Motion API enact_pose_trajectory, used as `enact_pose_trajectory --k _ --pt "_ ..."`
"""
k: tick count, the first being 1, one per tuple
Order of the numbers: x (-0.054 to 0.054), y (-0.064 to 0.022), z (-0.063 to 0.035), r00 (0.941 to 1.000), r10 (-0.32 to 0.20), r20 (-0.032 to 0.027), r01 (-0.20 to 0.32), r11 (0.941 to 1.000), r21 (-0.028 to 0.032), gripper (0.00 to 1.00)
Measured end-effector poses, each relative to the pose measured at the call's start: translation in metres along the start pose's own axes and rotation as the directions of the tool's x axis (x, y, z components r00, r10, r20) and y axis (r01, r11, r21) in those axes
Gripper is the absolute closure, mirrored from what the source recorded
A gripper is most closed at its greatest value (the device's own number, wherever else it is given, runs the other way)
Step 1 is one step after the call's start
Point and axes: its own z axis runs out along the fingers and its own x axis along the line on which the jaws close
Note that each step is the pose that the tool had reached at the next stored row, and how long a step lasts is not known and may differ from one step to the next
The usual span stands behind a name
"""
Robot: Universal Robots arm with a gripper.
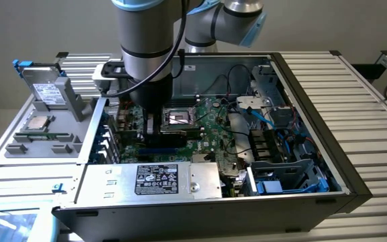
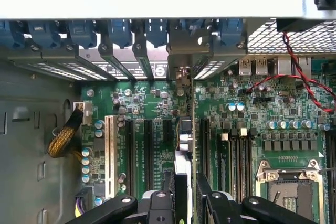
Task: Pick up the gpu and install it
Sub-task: 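Insert the gpu into the slot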
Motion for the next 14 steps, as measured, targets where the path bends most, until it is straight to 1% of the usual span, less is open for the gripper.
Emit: enact_pose_trajectory --k 8,14 --pt "0.0000 -0.0001 0.0002 0.9996 0.029 0.0010 -0.029 0.9996 0.0007 0.72" --pt "0.0001 0.0013 0.0016 0.9994 0.035 0.0014 -0.035 0.9994 0.0009 0.72"
